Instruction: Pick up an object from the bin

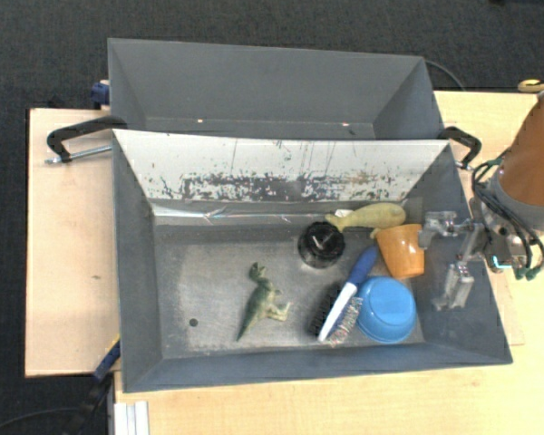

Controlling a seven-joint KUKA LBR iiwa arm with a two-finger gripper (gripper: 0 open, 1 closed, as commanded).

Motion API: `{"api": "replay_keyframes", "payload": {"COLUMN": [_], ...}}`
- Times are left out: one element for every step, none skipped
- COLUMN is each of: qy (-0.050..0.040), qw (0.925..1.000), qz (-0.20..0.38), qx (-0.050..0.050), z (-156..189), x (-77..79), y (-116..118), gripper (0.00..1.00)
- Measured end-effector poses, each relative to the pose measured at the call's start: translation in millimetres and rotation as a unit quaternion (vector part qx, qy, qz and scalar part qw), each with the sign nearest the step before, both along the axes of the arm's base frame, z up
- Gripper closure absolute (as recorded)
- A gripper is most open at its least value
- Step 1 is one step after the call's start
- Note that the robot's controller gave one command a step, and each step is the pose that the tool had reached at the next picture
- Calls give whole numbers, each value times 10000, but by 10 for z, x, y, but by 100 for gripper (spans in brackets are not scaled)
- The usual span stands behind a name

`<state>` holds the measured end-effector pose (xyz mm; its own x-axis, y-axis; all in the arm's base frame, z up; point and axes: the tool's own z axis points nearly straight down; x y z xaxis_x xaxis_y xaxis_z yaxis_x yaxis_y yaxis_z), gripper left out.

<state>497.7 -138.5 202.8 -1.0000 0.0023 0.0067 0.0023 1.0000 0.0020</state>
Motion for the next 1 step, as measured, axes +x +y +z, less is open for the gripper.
{"api": "replay_keyframes", "payload": {"qy": [-81], "qw": [9963], "qz": [852], "qx": [-21], "z": [-1256], "x": [78], "y": [330], "gripper": [0]}}
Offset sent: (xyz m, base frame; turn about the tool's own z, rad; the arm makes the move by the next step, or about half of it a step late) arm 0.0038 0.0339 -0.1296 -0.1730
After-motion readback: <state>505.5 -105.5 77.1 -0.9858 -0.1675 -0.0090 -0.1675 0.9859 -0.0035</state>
